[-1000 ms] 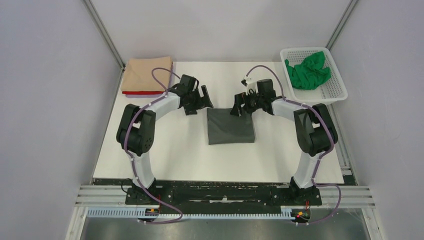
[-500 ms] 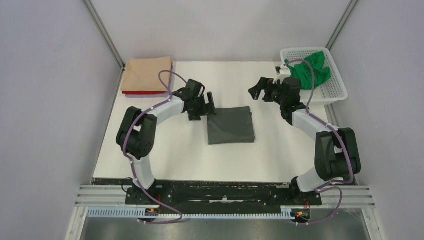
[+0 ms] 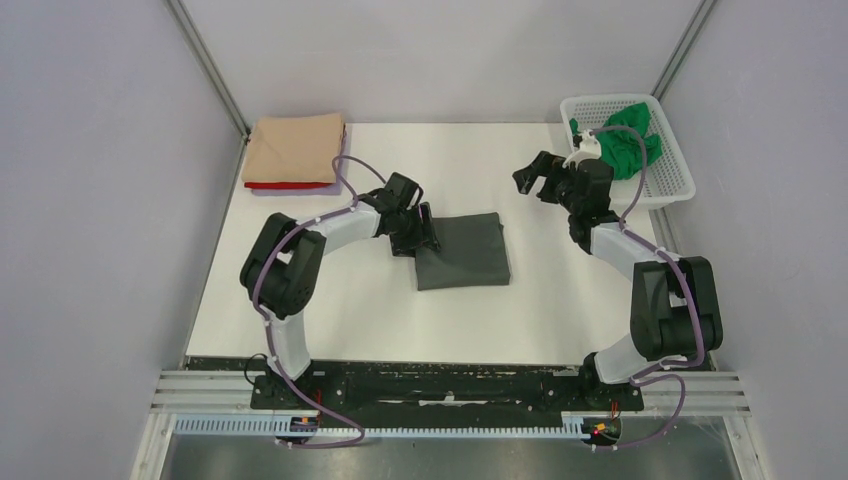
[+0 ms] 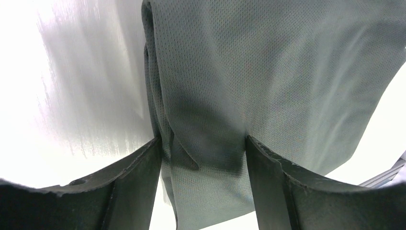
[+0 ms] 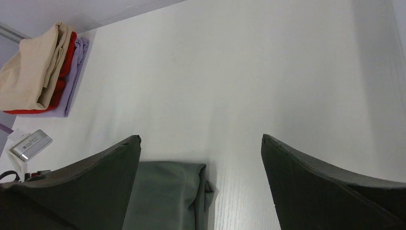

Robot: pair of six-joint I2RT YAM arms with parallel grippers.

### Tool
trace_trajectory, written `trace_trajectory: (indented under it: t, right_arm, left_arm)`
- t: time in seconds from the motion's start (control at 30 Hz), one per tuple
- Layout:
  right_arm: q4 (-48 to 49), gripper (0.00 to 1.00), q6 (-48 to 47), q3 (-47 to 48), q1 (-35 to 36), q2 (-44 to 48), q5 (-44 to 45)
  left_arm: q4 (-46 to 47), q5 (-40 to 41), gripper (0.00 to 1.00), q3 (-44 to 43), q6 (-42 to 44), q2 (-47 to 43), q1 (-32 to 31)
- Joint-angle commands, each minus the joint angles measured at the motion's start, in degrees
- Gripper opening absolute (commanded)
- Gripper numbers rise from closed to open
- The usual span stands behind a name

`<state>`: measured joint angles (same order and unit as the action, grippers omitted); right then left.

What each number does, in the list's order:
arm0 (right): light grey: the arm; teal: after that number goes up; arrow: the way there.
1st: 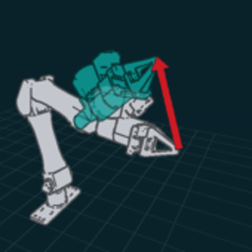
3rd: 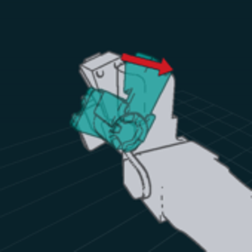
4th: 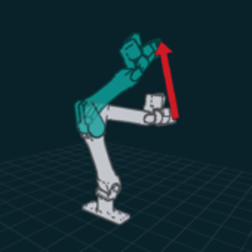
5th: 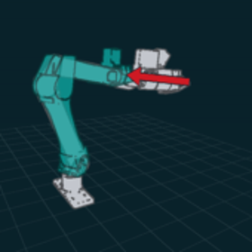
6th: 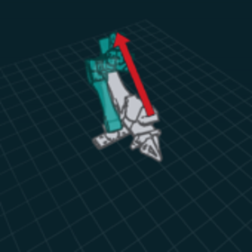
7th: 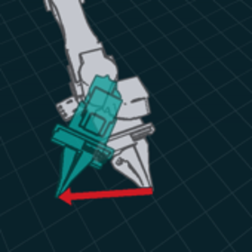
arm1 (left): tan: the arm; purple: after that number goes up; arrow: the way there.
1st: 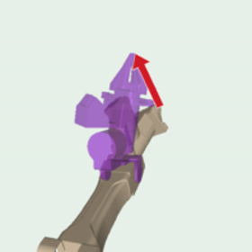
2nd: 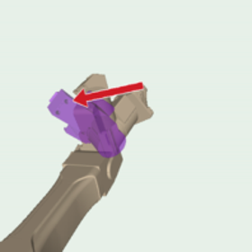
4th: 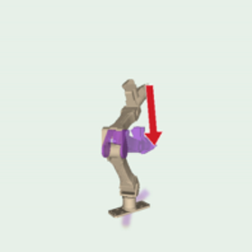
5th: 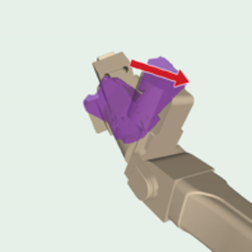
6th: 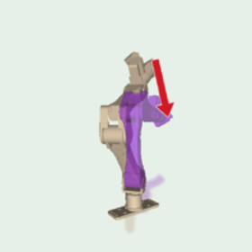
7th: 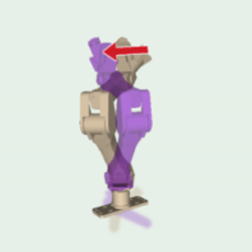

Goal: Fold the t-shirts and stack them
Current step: Put the neatly folded tshirt into the corner of the board with the left arm

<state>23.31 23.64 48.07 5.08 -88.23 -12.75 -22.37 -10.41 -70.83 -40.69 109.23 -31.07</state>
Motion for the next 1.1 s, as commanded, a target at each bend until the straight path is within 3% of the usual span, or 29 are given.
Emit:
trace_trajectory:
  t: [0.0, 0.2, 0.37, 0.53, 0.7, 1.07]
  right_arm:
    - [4.46, 0.98, -0.24, 1.32, -0.24, -0.06, 1.29]
    - [4.33, 0.98, -1.88, 1.14, -0.26, 0.60, 1.61]
    - [3.88, 0.98, -3.49, 1.75, -0.25, -0.02, 1.98]
    - [4.27, 0.98, -5.03, 2.46, -0.42, -1.85, 0.62]
    - [8.98, 0.98, -7.39, 1.17, -0.43, -3.51, -2.36]
    - [14.12, 0.98, -7.22, 0.37, -1.71, -6.84, -5.88]
  left_arm:
    - [-2.06, 2.69, 0.70, 2.30, -3.77, -1.15, -0.66]
    - [-2.90, 4.73, 0.63, -1.32, -4.00, 3.19, -1.91]
    - [-4.04, 4.37, 0.37, -6.12, -3.61, 9.46, -3.88]
    - [-7.95, 6.05, 0.02, -9.90, -3.98, 14.16, -4.18]
    - [-12.28, 10.98, 0.02, -12.25, -1.50, 14.49, -4.34]
    - [-23.50, 34.67, 0.02, -17.05, 8.48, 9.50, -4.26]
